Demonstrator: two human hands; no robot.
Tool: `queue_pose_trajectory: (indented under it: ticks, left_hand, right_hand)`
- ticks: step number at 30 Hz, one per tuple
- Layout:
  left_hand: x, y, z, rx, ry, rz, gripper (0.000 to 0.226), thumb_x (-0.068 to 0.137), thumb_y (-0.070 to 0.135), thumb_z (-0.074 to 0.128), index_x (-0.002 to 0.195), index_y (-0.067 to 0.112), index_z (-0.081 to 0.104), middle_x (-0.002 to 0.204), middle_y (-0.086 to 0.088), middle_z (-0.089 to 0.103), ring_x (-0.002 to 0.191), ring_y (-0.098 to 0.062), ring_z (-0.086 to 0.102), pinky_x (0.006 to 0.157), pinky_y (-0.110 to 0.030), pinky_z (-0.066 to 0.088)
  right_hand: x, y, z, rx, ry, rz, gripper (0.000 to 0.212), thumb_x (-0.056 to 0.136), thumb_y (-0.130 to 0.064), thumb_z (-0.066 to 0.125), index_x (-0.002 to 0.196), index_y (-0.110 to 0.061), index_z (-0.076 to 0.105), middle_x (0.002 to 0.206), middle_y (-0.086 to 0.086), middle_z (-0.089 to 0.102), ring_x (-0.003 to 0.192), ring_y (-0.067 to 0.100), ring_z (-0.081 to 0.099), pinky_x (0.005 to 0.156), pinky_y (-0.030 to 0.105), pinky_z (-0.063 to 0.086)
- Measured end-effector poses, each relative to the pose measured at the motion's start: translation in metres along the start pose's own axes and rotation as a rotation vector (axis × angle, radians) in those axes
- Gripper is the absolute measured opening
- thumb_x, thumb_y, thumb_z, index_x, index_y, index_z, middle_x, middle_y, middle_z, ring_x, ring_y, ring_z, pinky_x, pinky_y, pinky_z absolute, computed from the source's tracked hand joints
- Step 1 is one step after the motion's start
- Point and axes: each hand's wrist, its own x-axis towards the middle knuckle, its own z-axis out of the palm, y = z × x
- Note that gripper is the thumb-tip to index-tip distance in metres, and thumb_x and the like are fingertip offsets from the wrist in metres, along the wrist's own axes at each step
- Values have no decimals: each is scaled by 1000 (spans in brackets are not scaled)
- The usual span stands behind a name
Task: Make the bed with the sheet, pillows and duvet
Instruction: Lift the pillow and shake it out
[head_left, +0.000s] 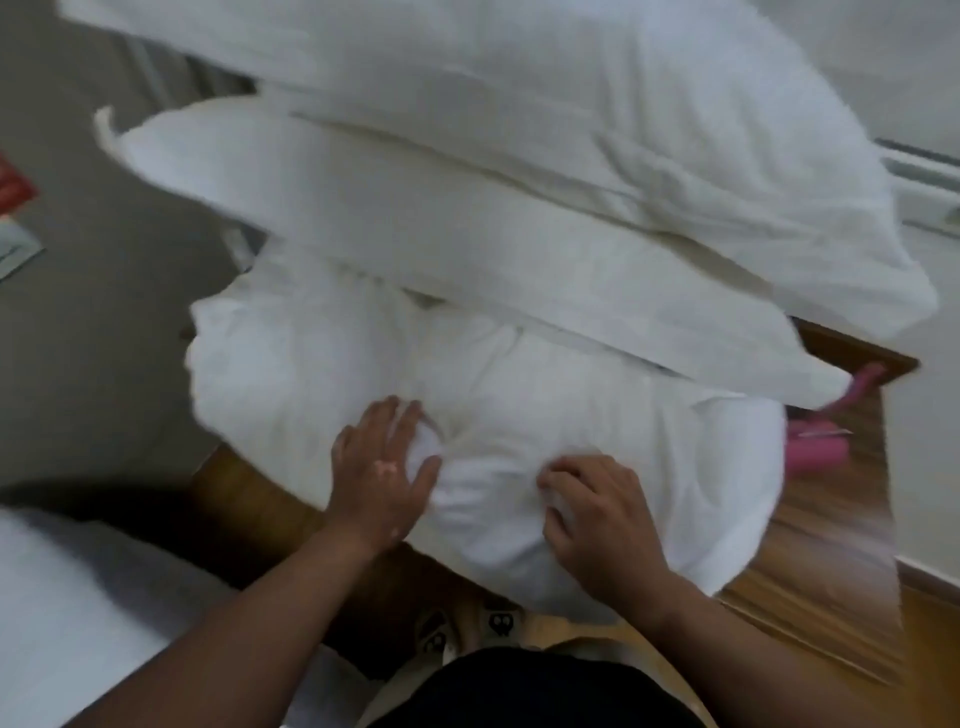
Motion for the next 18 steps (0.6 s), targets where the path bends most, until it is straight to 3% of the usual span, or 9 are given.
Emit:
queue_pose_trajectory:
  ticks: [2,4,8,11,15,18]
  left_hand:
    - [-27,-16,-1,-21,26,-1,66,88,56,49,147,26,46,151,-5,45,139,-26,44,106,-49,39]
    - [-70,-36,2,-34,2,-115,69,87,54,54,148,24,43,151,-6,44,137,-29,45,105,-48,41]
    - [-185,-87,9,-83,-269,-779,75,89,56,50,154,28,26,152,-4,33,138,-25,35,110,-41,39]
    - [-279,-114,16,-103,-398,-1182,71,92,55,48,152,24,24,145,-3,38,132,-24,40,103,-37,44]
    - [-360,-130,31,-165,-453,-1456,68,96,57,39,147,14,26,137,-3,43,126,-21,46,102,-32,43]
    - [-379,-144,45,-319,-374,-1603,62,94,55,49,142,17,34,132,-6,48,125,-26,51,102,-37,45]
  right_hand:
    - [7,-15,10,-17,-112,-128,28,74,-22,65,102,-21,72,107,-5,63,101,21,59,84,35,44]
    - [17,-39,29,-1,-233,-290,28,74,-21,65,101,-21,72,105,-5,63,99,21,59,84,32,44]
    - [38,-93,78,5,-509,-589,32,71,-21,73,103,-25,74,104,-9,65,96,16,62,85,27,48]
    - [56,-130,120,-78,-752,-730,36,82,-31,64,117,-33,67,118,-15,59,106,9,58,83,21,47]
    - [80,-186,191,-169,-981,-895,42,92,-41,52,135,-38,50,132,-20,44,117,1,46,95,17,40]
    - [95,-237,243,-263,-1068,-942,46,95,-40,53,139,-33,47,138,-15,43,121,6,49,99,23,44]
